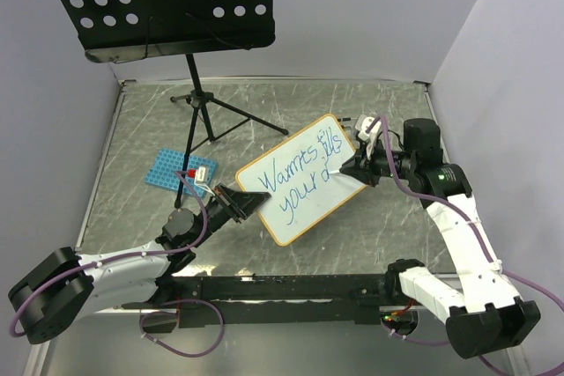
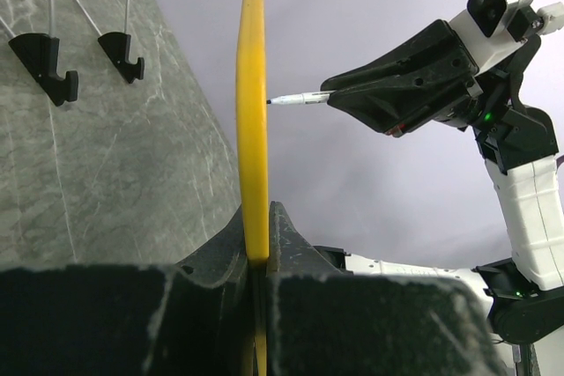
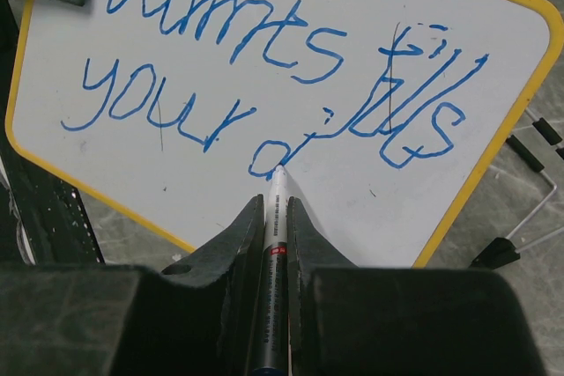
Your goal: Write a sentence on the whiteboard
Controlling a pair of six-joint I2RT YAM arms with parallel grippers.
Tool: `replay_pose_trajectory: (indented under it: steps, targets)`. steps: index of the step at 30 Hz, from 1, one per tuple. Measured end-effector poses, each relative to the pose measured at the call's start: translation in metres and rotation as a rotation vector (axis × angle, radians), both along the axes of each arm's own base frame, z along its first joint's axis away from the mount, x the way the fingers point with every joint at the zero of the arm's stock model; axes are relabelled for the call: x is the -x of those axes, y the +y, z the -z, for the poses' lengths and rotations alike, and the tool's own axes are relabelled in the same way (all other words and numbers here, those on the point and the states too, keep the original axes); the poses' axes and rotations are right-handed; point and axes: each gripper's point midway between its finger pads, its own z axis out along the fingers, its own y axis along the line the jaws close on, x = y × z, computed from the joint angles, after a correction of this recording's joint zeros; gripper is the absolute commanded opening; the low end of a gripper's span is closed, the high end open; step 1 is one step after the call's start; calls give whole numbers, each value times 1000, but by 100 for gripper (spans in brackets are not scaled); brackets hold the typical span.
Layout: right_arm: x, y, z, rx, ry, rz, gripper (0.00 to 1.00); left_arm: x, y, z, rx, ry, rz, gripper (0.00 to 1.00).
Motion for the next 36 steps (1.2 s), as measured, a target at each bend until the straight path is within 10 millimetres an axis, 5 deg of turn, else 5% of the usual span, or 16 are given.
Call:
replay_pose_trajectory:
  steps: [18, 36]
  targets:
    - [9, -4, 2, 12, -10, 3, 0, 0, 1, -2, 6, -5, -3, 1]
    - [17, -4, -27, -29, -85, 11, 0, 3, 5, -14, 35, -30, -4, 1]
